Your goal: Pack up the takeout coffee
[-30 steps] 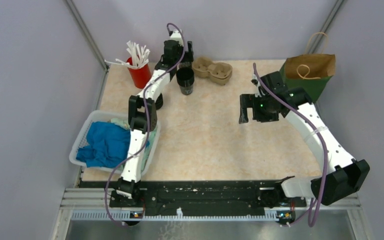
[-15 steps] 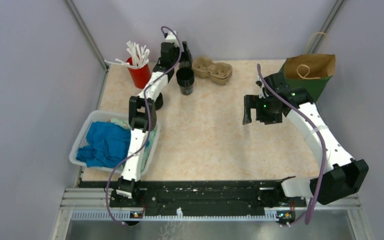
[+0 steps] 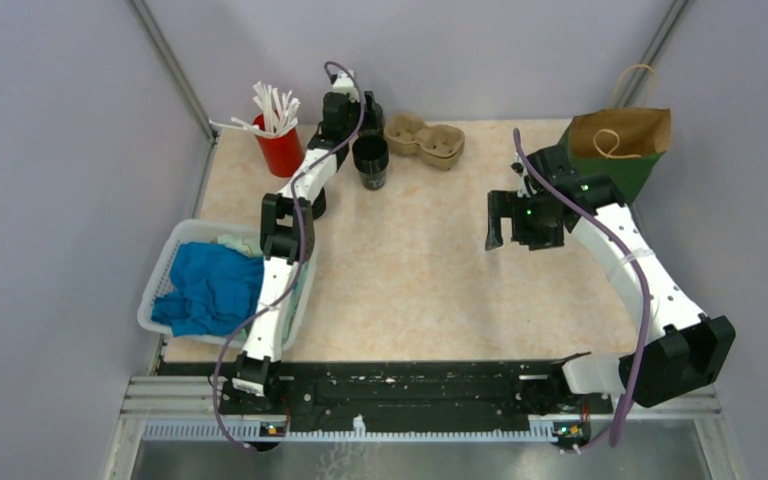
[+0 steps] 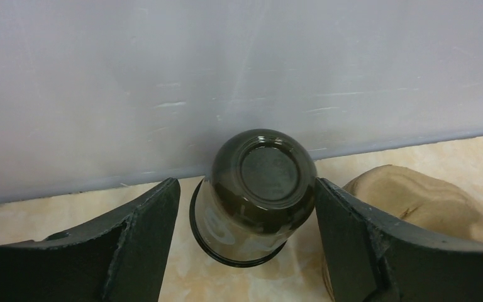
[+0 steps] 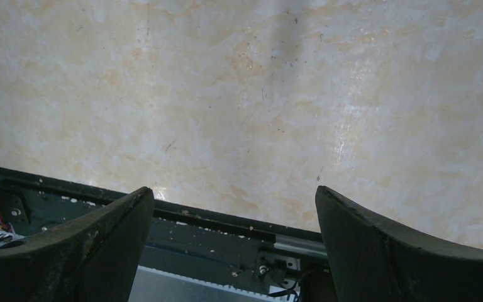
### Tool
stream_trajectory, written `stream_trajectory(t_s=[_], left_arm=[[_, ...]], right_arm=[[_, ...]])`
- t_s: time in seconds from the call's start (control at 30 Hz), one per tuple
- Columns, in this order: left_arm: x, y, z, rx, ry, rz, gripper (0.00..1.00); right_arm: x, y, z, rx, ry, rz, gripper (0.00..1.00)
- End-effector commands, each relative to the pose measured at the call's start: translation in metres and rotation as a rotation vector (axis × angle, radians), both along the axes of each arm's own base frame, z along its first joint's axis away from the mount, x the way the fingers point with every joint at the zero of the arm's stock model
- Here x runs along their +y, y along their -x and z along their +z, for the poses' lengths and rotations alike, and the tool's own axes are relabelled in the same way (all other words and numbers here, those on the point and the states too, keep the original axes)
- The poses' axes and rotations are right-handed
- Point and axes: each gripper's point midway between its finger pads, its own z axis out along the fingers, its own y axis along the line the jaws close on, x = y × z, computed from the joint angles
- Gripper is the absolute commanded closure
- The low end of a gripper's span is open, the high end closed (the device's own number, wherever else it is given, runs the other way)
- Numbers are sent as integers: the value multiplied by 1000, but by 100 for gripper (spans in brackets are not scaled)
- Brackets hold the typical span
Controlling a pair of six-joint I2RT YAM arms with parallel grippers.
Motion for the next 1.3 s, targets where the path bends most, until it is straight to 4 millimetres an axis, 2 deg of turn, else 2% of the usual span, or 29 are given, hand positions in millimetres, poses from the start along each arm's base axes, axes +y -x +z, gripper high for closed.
stream_trajectory(t_s=[0.0, 0.2, 0.83, 1.03, 1.13, 1.27], left_arm=[[7, -9, 24, -96, -6, 11, 14], [4, -9, 14, -83, -24, -3, 10], [2, -9, -6, -62, -50, -22, 5], [4, -11, -5, -78, -57, -19, 10], [5, -11, 1, -89, -65, -17, 23], [6, -12, 13, -116, -73, -11, 30]], right_arm=[[-3, -3, -1, 6, 0, -24, 1], [-3, -4, -2, 8, 3, -23, 1], [-6, -9, -6, 34, 6, -30, 1], [-7, -11, -7, 37, 9, -32, 1], [-8, -12, -7, 38, 11, -31, 1], [-8, -12, -8, 40, 8, -29, 1]])
